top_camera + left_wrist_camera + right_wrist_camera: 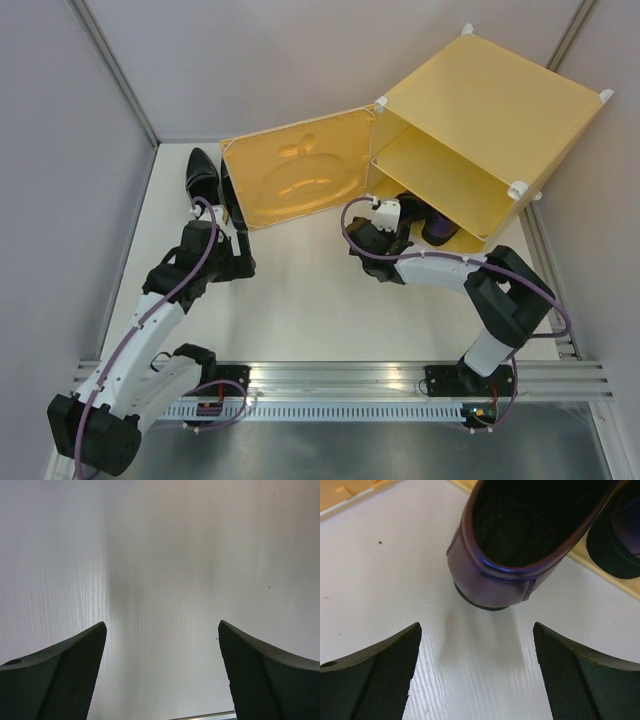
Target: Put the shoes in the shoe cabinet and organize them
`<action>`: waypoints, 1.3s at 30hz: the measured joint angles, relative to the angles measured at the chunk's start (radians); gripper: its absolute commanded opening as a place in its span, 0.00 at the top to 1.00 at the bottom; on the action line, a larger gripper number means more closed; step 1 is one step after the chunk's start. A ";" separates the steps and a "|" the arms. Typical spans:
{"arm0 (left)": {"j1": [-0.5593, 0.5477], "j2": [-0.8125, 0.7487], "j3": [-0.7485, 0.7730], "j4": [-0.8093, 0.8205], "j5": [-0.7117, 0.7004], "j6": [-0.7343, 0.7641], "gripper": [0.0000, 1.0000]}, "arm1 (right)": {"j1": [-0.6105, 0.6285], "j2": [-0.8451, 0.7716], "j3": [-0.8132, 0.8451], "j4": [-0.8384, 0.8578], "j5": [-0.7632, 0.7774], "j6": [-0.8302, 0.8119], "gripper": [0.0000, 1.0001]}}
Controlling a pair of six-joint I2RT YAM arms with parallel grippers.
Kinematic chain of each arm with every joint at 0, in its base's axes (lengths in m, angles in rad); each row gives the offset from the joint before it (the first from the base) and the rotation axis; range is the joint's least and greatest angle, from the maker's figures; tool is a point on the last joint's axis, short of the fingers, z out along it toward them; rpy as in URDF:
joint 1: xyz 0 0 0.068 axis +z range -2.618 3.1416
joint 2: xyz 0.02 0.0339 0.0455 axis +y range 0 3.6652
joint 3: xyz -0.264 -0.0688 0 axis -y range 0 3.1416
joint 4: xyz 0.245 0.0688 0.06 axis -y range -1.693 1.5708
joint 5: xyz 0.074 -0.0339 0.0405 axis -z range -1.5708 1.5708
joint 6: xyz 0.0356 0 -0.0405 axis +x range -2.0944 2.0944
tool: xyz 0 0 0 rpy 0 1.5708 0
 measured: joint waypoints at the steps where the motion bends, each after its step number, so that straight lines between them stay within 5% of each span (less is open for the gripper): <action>1: 0.000 0.000 0.000 0.000 0.000 0.000 0.06 | 0.000 0.019 0.000 0.008 0.015 0.017 0.06; 16: 0.000 -0.001 0.000 0.000 0.000 0.000 0.06 | -0.013 0.219 0.056 0.046 0.130 0.179 0.18; 22: 0.000 -0.001 0.000 0.000 0.000 0.000 0.06 | -0.048 0.246 0.074 0.068 0.136 0.191 0.35; 28: 0.000 0.002 0.000 0.000 0.000 0.000 0.06 | -0.060 0.247 0.077 0.082 0.124 0.170 0.67; 39: 0.000 0.008 0.000 0.000 0.000 0.000 0.06 | -0.101 0.209 0.077 0.045 0.014 0.098 0.76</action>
